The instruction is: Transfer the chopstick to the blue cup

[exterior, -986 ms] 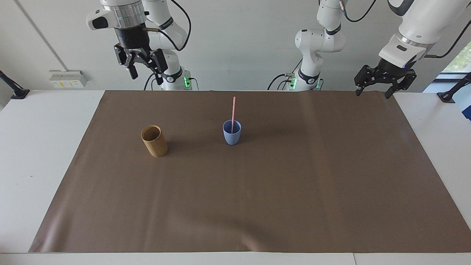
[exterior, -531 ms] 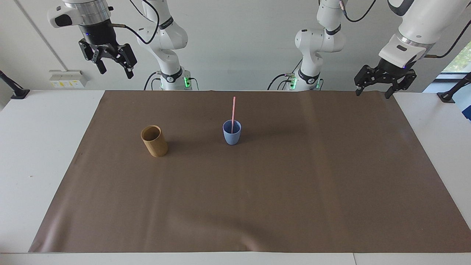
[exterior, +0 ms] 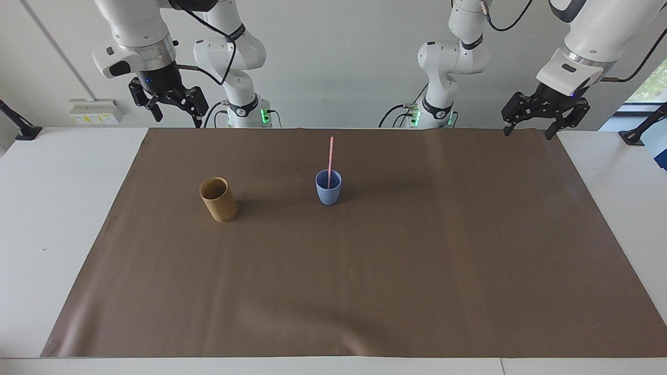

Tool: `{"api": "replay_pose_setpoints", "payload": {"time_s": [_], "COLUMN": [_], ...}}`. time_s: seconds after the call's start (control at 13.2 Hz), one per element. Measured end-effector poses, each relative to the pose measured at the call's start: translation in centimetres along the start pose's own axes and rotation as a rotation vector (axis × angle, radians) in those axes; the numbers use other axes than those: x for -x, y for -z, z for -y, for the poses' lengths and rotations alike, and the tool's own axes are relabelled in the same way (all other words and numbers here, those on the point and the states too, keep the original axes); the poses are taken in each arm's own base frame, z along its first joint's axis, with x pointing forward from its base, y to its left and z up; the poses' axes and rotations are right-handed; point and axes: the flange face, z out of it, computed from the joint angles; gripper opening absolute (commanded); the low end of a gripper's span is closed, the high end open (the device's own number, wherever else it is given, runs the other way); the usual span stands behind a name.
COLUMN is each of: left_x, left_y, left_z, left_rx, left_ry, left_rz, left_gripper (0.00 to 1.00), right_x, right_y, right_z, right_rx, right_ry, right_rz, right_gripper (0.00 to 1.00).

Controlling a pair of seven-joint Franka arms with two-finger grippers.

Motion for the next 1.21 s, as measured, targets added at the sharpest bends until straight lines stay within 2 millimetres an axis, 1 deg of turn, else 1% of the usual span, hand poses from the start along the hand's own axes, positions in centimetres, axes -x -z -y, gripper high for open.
{"api": "replay_pose_setpoints", "payload": {"time_s": [0.08, 0.15, 0.45, 0.61, 0.76, 0.99, 1.21], "left_x": [0.0, 0.0, 0.0, 0.0, 0.0, 0.0, 0.0], "left_y": [0.0, 0.0, 0.0, 0.0, 0.0, 0.0, 0.0], "left_z": [0.0, 0.0, 0.0, 0.0, 0.0, 0.0, 0.0], "left_rx": [0.000, 0.000, 0.000, 0.000, 0.000, 0.000, 0.000], "left_ry": [0.000, 0.000, 0.000, 0.000, 0.000, 0.000, 0.000], "left_rz": [0.000, 0.000, 0.000, 0.000, 0.000, 0.000, 0.000], "left_gripper": [1.00, 1.00, 1.00, 1.00, 1.00, 1.00, 1.00], "right_x": [0.0, -0.1, -0.5, -0.1, -0.3, -0.9, -1.0], "right_y": [-0.1, -0.2, -0.7, -0.7, 0.0, -0.1, -0.1], "right_z": [0.6, 0.4, -2.1, -2.5, -2.8, -2.6, -2.3], "right_rx": [-0.008, -0.032, -0.092, -0.084, -0.057, -0.038, -0.038], "right_ry": [0.010, 0.003, -0.053, -0.034, -0.015, -0.005, 0.000], "right_rz": [-0.007, -0.004, 0.020, 0.054, 0.055, 0.045, 0.042], "right_gripper": [1.00, 1.00, 1.00, 1.00, 1.00, 1.00, 1.00]}}
